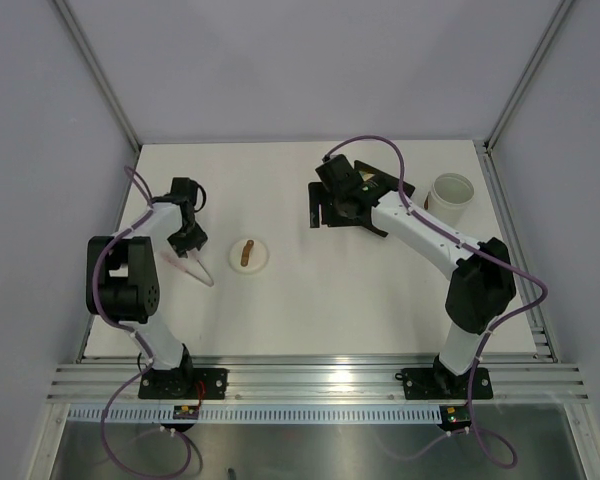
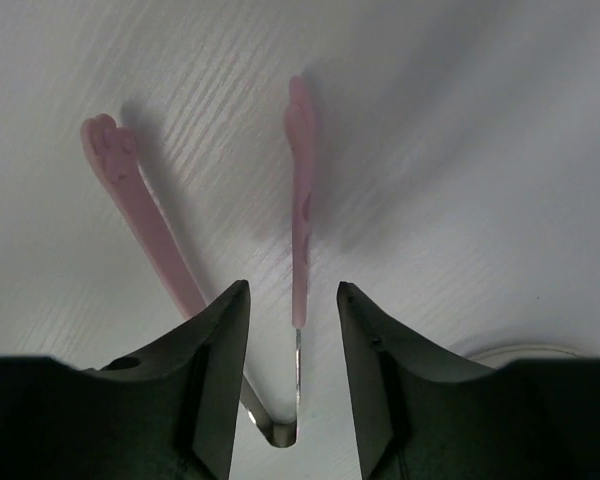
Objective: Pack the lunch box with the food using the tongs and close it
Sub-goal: Pick up the clamp at the center of the board, then place the clamp at the center of the board.
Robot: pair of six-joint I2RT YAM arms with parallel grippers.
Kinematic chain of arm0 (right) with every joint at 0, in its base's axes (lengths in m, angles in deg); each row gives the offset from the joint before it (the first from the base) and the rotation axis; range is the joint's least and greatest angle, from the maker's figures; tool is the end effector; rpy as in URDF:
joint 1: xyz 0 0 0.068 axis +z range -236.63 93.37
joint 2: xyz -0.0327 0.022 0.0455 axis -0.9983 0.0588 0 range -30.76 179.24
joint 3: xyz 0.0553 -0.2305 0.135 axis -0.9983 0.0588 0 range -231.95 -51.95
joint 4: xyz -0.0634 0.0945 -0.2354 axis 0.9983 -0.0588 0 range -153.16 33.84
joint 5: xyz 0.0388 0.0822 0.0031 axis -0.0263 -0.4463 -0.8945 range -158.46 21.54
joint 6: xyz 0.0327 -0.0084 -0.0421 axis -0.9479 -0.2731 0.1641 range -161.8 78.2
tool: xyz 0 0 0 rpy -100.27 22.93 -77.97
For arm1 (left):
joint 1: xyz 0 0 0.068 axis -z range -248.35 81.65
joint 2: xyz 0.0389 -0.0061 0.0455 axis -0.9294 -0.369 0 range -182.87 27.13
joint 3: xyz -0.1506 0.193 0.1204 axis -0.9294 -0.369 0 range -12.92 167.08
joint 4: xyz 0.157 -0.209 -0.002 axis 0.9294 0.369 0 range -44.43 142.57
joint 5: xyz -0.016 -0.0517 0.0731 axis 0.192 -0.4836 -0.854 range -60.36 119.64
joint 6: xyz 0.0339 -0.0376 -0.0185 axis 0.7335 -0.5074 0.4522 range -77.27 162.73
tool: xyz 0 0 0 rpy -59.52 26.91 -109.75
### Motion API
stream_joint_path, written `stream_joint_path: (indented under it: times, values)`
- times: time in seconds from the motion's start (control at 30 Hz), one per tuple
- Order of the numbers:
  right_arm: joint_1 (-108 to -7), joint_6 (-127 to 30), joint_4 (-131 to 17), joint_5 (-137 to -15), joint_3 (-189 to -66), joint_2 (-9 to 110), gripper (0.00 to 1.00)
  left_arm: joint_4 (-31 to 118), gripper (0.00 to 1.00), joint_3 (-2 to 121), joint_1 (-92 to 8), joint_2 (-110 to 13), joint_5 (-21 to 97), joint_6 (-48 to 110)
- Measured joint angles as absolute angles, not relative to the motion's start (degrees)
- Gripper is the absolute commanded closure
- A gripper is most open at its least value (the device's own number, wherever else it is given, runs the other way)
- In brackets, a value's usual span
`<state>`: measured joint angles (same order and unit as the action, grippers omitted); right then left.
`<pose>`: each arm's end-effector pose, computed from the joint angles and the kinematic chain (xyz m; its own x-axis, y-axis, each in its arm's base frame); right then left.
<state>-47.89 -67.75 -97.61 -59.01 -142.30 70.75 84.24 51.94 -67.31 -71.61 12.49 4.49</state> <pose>0.3085 0.2401 0.2968 -0.7934 -0.0831 -0.6030 -0.2139 0.9655 0.1484 0.3295 0.0046 0.1846 -0.7051 -0.5788 -0.4097 -0.6463 0.7623 0.0353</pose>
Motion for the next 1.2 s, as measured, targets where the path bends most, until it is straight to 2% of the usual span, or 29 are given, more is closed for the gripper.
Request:
stream_joint_path:
  times: [0.2, 0.23, 0.33, 0.47, 0.5, 0.53, 0.73, 0.93, 1.07, 1.2]
  values:
    - [-47.89, -67.89, -97.64, -59.01, -141.71, 70.49, 0.24, 81.66, 0.64, 51.2, -67.29, -73.05, 13.02, 3.64]
    - [-47.89, -67.97, -97.61, -58.99, -141.69, 70.44, 0.24, 81.38, 0.67, 51.2, -67.29, -73.42, 13.06, 3.55]
    - [-47.89, -68.1, -97.61, -58.99, -141.51, 70.27, 0.24, 81.05, 0.84, 51.18, -67.29, -75.02, 13.34, 3.14]
    - [-47.89, -68.19, -97.61, -58.94, -141.16, 69.96, 0.24, 80.53, 0.86, 50.61, -67.26, -75.35, 13.52, 3.14]
    - [-47.89, -68.19, -97.61, -58.92, -141.05, 69.88, 0.24, 80.46, 0.96, 50.61, -67.26, -75.35, 13.54, 3.16]
    - [-47.89, -68.19, -97.61, -58.92, -140.99, 69.79, 0.24, 80.44, 1.0, 50.61, -67.26, -75.35, 13.52, 3.07]
    - [-47.89, -68.21, -97.75, -58.9, -140.81, 69.2, 0.24, 80.99, 1.0, 50.63, -66.74, -74.45, 13.28, 3.36]
    - [-47.89, -68.06, -98.03, -57.9, -140.49, 67.38, 0.22, 87.54, 1.0, 56.01, -63.26, -66.01, 10.88, 6.15]
    - [-48.61, -67.58, -98.71, -56.47, -140.16, 65.9, 0.22, 90.45, 1.0, 65.95, -55.79, -61.55, 8.34, 7.25]
    - [-53.46, -67.6, -99.21, -55.93, -135.07, 60.81, 0.2, 91.35, 1.0, 71.5, -45.91, -60.79, 8.21, 6.72]
